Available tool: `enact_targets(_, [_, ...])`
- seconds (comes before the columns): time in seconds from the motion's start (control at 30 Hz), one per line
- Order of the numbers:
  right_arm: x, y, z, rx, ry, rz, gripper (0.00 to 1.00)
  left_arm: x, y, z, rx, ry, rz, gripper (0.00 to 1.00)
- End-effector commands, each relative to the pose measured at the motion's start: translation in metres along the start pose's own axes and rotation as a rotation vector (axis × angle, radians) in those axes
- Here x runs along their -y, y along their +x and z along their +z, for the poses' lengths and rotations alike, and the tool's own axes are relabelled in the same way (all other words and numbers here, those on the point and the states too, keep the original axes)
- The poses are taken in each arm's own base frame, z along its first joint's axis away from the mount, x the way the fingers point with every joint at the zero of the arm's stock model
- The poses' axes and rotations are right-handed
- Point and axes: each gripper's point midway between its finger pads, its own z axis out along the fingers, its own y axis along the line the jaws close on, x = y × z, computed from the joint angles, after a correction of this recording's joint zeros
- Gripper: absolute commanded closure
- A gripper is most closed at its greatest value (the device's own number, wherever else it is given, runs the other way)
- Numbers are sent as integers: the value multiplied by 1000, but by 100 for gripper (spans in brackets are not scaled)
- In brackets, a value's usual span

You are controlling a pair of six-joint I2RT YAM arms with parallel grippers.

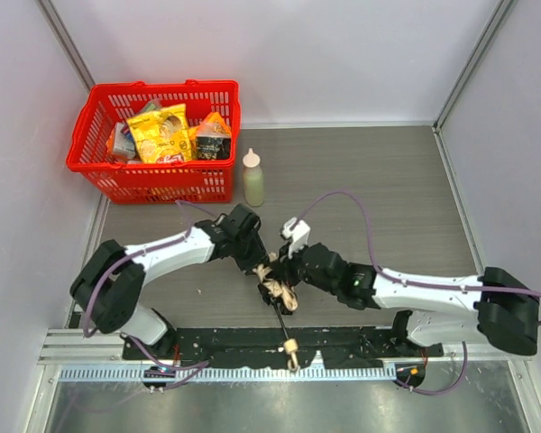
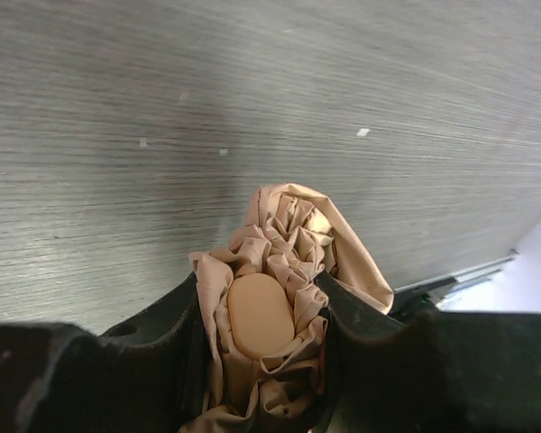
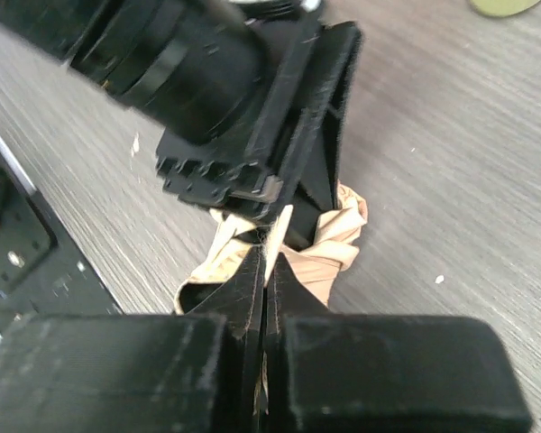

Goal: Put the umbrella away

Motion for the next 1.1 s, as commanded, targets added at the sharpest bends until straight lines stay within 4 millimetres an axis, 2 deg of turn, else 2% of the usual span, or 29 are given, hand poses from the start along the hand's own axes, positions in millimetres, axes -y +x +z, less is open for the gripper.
enact_targets(0.0, [-127,-148,-44,472,-358,-54,99,-77,-18,31,131,-317,-44,100])
enact_targets(0.1, [-138,-137,-33,444,-347,-113,99,-82,-19,39,151,-348,-52,100])
enact_targets(0.2, [-150,-135,-32,456,-339,-175,99,-85,-24,43,192,-375,-51,100])
enact_targets(0.33, [-159,-125,-17,441,-338,-223,99,-81,-30,47,234,-386,-50,100])
enact_targets(0.43, [-158,-108,3,397,-310,-270,99,-79,-34,48,296,-435,-10,100])
enact_targets(0.47, [-158,-97,10,363,-304,-312,99,-79,-34,51,306,-444,-3,100])
enact_targets(0.5, [-168,-95,11,349,-342,-357,99,-77,-32,54,307,-447,8,100])
enact_targets(0.53, [-168,-78,17,279,-348,-411,99,-75,-32,56,314,-453,13,100])
enact_targets(0.57, [-182,-78,15,275,-381,-482,99,-72,-31,57,321,-457,28,100])
enact_targets(0.6, [-180,-55,20,188,-376,-550,99,-71,-30,58,321,-464,35,100])
enact_targets(0.63, [-192,-55,15,188,-395,-617,99,-70,-29,60,323,-465,38,100])
enact_targets(0.67, [-191,-38,16,132,-396,-661,99,-70,-28,62,315,-463,39,100])
enact_targets(0.8, [-193,0,18,39,-411,-798,99,-69,-27,67,313,-456,33,100])
enact_targets(0.9, [-197,20,19,15,-415,-863,99,-69,-24,73,301,-444,19,100])
enact_targets(0.97, [-191,36,31,-28,-388,-899,99,-70,-22,75,295,-436,9,100])
enact_targets(1.0, [-188,38,36,-43,-366,-926,99,-70,-21,75,295,-432,4,100])
enact_targets(1.03, [-178,55,41,-104,-351,-964,99,-71,-21,75,293,-435,-1,100])
enact_targets(1.07, [-173,57,44,-117,-322,-1001,99,-71,-21,74,292,-439,0,100])
